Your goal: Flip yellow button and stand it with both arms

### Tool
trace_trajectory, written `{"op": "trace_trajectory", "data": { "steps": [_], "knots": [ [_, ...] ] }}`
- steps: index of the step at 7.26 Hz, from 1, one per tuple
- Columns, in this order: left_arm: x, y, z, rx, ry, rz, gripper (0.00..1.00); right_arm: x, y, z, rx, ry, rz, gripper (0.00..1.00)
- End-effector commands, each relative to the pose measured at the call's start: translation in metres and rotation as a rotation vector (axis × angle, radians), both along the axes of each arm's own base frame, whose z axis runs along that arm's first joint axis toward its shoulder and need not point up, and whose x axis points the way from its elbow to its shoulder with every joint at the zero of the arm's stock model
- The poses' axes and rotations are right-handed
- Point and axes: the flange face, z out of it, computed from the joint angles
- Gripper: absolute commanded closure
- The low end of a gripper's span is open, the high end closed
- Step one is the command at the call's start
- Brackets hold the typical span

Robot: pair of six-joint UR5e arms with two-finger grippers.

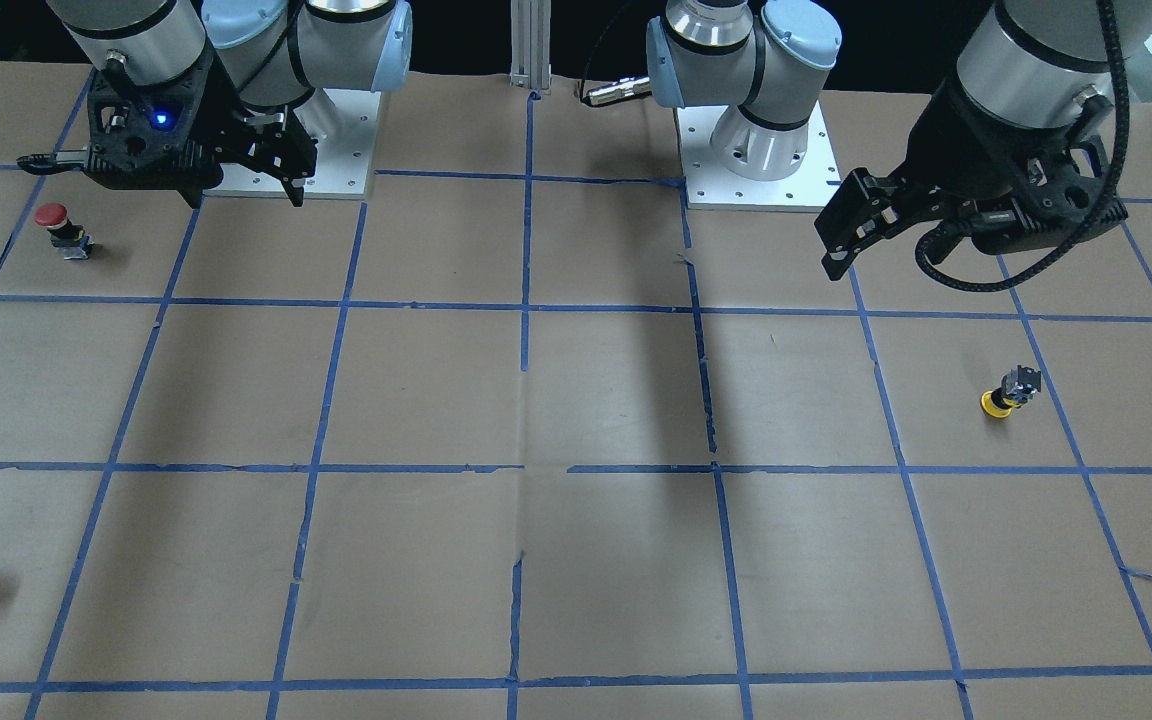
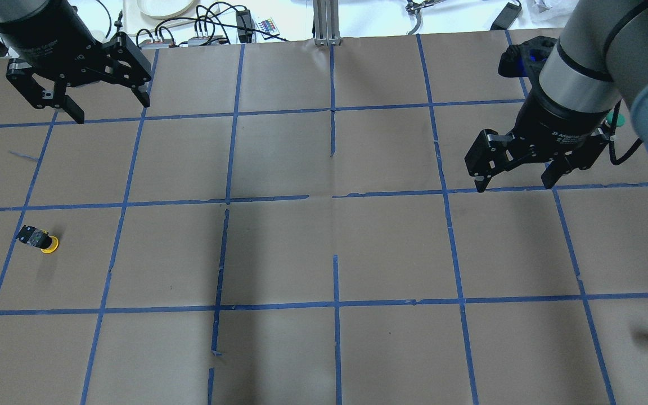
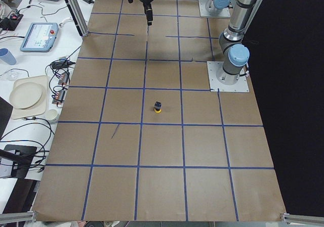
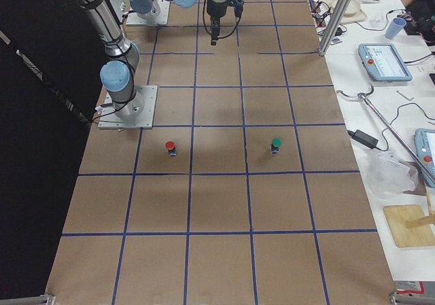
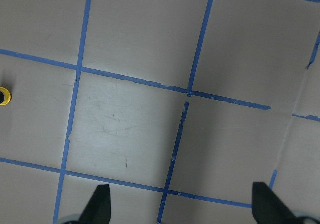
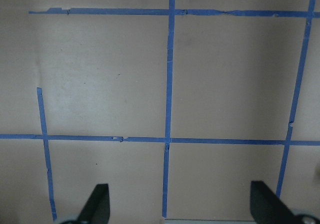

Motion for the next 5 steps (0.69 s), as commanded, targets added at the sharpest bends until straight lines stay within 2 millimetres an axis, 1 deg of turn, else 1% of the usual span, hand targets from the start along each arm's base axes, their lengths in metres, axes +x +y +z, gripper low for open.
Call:
{"op": "trace_trajectory", "data": {
  "steps": [1,2,3,4,5],
  "knots": [
    [0.031,-0.003,-0.023,0.041,0.013,-0.086,0.03,0.0,0.0,0.0,-0.001,-0.004,-0.002,0.0],
    [0.075,0.0,-0.041,0.062,0.025,-0.073,0.03,0.001,0.0,0.0,-0.001,-0.005,-0.002,0.0],
    [0.137,-0.004,-0.054,0.018,0.022,-0.155,0.03,0.001,0.0,0.0,-0.001,-0.007,-0.002,0.0],
    [0.18,-0.002,-0.07,0.005,0.021,-0.213,0.02,0.001,0.0,-0.001,0.001,-0.007,-0.002,0.0],
    [0.222,0.006,-0.09,0.03,0.03,-0.287,0.02,0.001,0.0,0.0,-0.005,-0.008,-0.002,0.0]
  ]
}}
